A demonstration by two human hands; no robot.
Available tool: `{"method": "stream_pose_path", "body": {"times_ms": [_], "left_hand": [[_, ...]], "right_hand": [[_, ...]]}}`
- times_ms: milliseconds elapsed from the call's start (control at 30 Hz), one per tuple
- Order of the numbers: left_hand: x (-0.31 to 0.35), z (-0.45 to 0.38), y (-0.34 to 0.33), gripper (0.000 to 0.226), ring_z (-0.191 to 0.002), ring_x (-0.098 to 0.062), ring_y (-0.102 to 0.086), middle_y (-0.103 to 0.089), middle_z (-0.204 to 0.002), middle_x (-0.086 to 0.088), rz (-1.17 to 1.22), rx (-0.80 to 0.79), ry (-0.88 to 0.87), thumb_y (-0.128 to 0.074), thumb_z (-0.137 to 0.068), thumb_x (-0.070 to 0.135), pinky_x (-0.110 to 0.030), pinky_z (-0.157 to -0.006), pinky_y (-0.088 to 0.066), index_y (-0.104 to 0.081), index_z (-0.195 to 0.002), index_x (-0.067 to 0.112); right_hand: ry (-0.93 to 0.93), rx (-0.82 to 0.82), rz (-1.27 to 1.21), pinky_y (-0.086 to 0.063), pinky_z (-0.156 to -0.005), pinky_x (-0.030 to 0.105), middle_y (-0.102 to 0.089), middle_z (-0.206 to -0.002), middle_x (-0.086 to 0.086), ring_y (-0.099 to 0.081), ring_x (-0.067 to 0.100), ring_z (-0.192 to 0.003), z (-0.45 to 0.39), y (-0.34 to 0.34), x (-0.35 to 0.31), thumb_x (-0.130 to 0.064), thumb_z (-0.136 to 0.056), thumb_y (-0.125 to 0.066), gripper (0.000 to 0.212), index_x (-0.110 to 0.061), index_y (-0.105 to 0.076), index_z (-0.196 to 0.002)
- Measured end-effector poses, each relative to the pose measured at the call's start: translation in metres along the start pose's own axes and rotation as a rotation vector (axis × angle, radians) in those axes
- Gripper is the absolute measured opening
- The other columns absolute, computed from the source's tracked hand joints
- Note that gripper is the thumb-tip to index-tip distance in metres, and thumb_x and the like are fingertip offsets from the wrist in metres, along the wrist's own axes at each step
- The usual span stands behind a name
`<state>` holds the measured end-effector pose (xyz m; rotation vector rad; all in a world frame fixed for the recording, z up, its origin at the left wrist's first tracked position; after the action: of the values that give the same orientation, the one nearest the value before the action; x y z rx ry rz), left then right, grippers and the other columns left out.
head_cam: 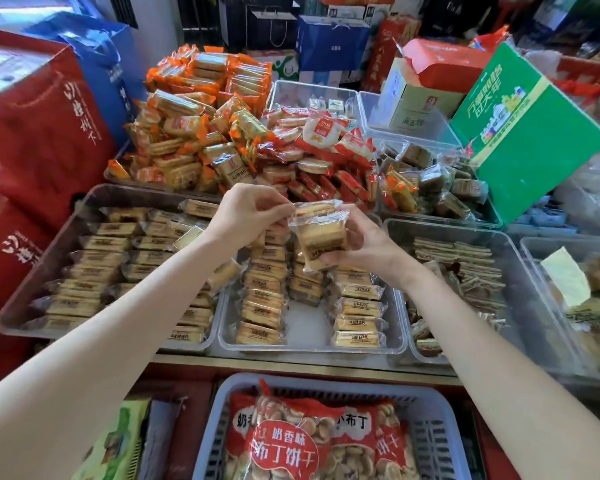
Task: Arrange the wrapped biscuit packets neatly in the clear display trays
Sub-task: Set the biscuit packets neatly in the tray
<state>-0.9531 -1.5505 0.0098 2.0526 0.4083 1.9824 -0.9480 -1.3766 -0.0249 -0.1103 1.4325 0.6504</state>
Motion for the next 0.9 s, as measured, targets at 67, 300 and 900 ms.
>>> {"method": "stream_pose_path", "body": {"times_ms": [67,300,900], "left_hand": [[-0.009,0.002,-0.006,0.006,-0.063,-0.006,-0.068,-0.071,-0.079,-0.004,0.089,-0.047,0.067,-0.067,-0.084,0.012,-0.014,-0.060,-0.053,-0.071,-0.086,0.008],[-0.059,0.016,-0.032,0.016,-0.090,-0.016,-0.067,-0.070,-0.101,-0.006,-0.378,-0.248,0.034,-0.059,-0.091,0.011,-0.023,-0.085,-0.051,-0.067,-0.103,0.008],[-0.142,0.048,-0.089,0.049,-0.129,-0.023,-0.046,-0.013,-0.158,-0.003,-1.216,-0.653,-0.117,-0.039,-0.101,0.023,-0.037,-0.099,-0.045,-0.028,-0.147,0.012]], "right_hand": [[-0.005,-0.021,-0.012,-0.049,-0.095,0.025,-0.059,-0.124,0.004,-0.058,0.011,-0.113,-0.001,-0.002,0.005,-0.004,-0.074,-0.076,0.066,-0.029,-0.042,-0.125],[-0.115,0.001,0.377,-0.046,-0.093,0.031,-0.055,-0.118,0.004,-0.056,0.021,-0.110,-0.006,-0.009,0.063,-0.014,-0.067,-0.085,0.070,-0.026,-0.036,-0.115],[-0.263,-0.218,1.351,-0.036,-0.098,0.038,-0.047,-0.133,0.014,-0.050,0.032,-0.120,-0.039,-0.099,0.142,-0.013,-0.088,-0.058,0.066,-0.009,-0.024,-0.144]]}}
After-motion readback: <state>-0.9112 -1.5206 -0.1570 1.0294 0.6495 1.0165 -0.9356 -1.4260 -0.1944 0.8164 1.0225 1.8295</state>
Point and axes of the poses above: each hand's wrist, its own z-axis away from the middle knuckle, its own y-axis out of the back of the hand, x = y × z, the point moved 9 cm from there along -z, towards the middle knuckle
